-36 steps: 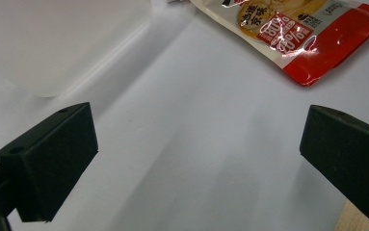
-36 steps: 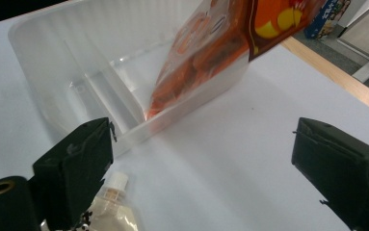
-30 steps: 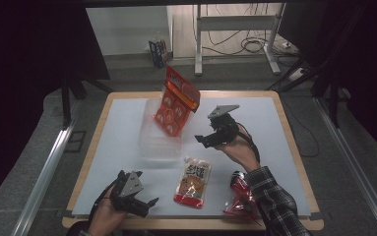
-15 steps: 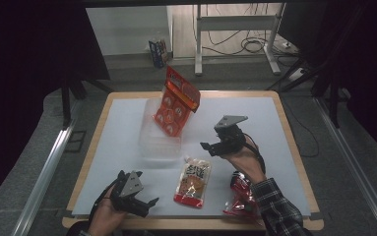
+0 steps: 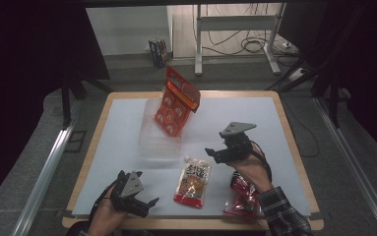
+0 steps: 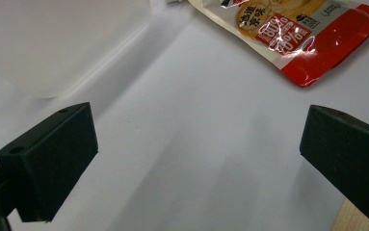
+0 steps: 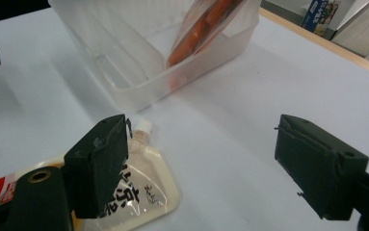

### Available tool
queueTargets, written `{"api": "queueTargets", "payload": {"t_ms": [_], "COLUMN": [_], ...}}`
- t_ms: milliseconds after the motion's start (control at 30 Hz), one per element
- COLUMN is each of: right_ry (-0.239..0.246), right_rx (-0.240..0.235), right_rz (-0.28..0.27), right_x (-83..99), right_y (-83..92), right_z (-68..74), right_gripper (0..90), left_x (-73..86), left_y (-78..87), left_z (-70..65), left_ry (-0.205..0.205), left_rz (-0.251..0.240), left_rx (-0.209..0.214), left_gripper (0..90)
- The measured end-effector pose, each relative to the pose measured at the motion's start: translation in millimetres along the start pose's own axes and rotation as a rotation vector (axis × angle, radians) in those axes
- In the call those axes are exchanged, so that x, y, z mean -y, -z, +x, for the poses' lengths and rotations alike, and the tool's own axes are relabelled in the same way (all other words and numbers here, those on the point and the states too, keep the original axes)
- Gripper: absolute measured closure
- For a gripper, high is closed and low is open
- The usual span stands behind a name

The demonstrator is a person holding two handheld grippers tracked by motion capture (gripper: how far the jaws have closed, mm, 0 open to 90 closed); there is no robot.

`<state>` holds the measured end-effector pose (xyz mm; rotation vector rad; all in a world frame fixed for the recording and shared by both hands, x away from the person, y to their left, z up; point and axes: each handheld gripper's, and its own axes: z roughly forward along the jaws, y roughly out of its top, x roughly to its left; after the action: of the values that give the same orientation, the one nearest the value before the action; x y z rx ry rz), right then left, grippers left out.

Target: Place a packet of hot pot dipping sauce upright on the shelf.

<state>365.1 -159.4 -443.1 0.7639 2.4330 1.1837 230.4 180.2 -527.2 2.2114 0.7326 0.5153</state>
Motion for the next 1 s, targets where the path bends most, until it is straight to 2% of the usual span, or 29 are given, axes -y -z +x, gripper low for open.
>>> {"api": "queueTargets", "payload": {"t_ms": [200,467,600,733,1000], "right_ry": [-0.006,-0.021,-0.010,-0.015,-0.008], "right_rx": [0.012,0.019,0.031,0.028,0.015], "right_rz": [0.018,0.044,0.064,0.066,0.112], "right_x": [10.8,27.9,34.7,41.3,63.0], "right_y": [6.3,14.7,20.5,27.8,45.8], "right_z": [2.8,7.8,12.0,15.6,21.2], "right_gripper": [20.8,29.0,33.2,37.3,45.1], "left_x": [-0.1,-0.3,-0.3,-0.4,-0.6], "left_y": [0.4,0.3,0.3,0.7,0.4], "left_z": [-0.4,-0.6,-0.7,-0.6,-1.2], "left_ry": [-0.003,-0.005,-0.006,-0.005,-0.005], "left_rz": [-0.003,-0.003,-0.004,-0.006,-0.009], "left_rx": [-0.003,-0.004,-0.003,-0.004,-0.005], "left_gripper": [0.0,0.0,0.0,0.0,0.0]}}
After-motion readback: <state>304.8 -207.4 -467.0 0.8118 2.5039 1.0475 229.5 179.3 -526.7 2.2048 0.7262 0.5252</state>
